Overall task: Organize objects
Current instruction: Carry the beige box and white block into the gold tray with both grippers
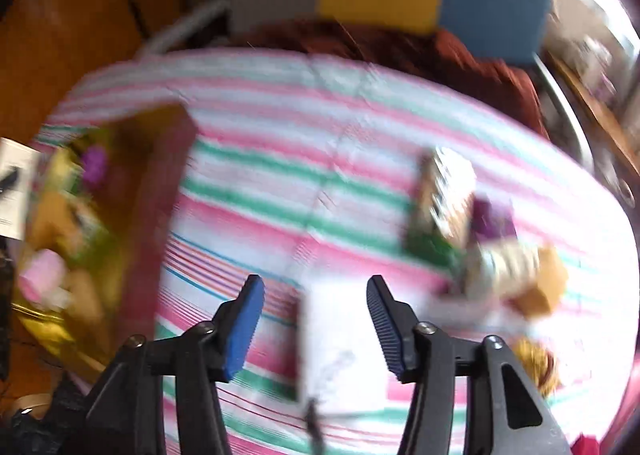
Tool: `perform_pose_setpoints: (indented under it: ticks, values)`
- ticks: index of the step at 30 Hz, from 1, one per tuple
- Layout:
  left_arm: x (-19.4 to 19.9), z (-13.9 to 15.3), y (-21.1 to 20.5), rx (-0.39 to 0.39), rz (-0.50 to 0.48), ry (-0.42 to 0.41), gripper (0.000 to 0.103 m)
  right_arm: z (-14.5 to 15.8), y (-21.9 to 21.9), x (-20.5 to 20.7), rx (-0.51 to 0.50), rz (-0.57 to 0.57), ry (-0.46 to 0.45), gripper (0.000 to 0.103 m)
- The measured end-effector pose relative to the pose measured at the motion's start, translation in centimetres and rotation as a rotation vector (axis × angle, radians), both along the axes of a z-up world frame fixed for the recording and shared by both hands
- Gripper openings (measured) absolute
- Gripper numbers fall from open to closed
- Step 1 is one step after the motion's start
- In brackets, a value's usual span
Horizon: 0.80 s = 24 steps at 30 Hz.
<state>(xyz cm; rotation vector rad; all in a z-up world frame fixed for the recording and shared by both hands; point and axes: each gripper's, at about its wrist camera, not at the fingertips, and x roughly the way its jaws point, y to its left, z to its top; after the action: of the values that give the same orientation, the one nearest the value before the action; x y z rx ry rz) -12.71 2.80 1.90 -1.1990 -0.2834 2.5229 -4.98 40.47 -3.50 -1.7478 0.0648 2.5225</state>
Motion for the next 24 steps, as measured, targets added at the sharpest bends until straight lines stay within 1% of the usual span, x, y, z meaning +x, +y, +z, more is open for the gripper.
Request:
perform_pose_setpoints:
  ticks: [2, 5, 7, 8, 9, 10, 11, 12, 13, 14, 17, 20, 22, 23, 24]
  values:
    - [0.0, -0.2, -0.3, 0.007, 0.005, -0.011, 0.051, -1.5, 0.7, 0.2, 0.028, -0.031, -0.036, 0.073]
    - [0.0, -0.2, -0.5, -0.006, 0.01, -0.008, 0.051, -2.8, 0.9, 0.4, -0.032, -0.042, -0.056, 0.074]
    - [-0.3, -0.2, -0.6, -0.015, 0.012, -0.009, 0.051, -3.2, 0.8, 0.5, -0.063, -0.047, -0.054, 0.072]
    - [-0.4, -0.2, -0.6, -0.022, 0.016, -0.007, 0.051, -3.3, 0.6, 0.5, -0.071, -0.05, -0.054, 0.068]
    - [-0.5, -0.2, -0.6, -0.029, 0.019, -0.007, 0.051, -3.3, 0.4, 0.5, -0.091, -0.047, -0.049, 0.053]
    - [-0.6, -0.3, -0.6, -0.032, 0.019, -0.009, 0.051, -3.1, 0.0, 0.6, -0.108, -0.035, -0.04, 0.043]
    - [-0.8, -0.3, -0.6, -0.036, 0.02, -0.01, 0.051, -2.8, -0.5, 0.6, -0.085, -0.028, -0.031, 0.04]
    - [-0.9, -0.4, -0.7, -0.039, 0.022, -0.01, 0.051, -2.4, -1.0, 0.6, -0.038, -0.024, -0.025, 0.036]
    - [-1.0, -0.4, -0.7, -0.044, 0.026, -0.008, 0.051, -1.9, -1.4, 0.6, -0.033, -0.02, -0.012, 0.034]
    - [-1.1, -0.5, -0.8, -0.046, 0.029, -0.007, 0.051, -1.3, -1.6, 0.5, -0.047, -0.018, 0.007, 0.017]
    - [-1.5, -0.4, -1.3, -0.049, 0.046, 0.001, 0.051, 1.7, -2.8, 0.0, -0.054, -0.012, 0.088, 0.018]
    - [-2.1, -0.3, -1.6, -0.055, 0.052, 0.01, 0.051, 4.9, -5.0, -0.8, -0.085, 0.033, 0.167, 0.018]
    - [-2.4, -0.3, -1.8, -0.056, 0.055, 0.015, 0.051, 6.4, -6.8, -1.7, -0.109, 0.076, 0.207, 0.018]
    - [-2.6, -0.3, -1.8, -0.057, 0.052, 0.017, 0.054, 7.1, -8.0, -2.3, -0.138, 0.1, 0.219, 0.018]
    - [-2.8, -0.3, -1.7, -0.058, 0.037, 0.012, 0.066, 7.3, -9.1, -3.0, -0.165, 0.114, 0.227, 0.018]
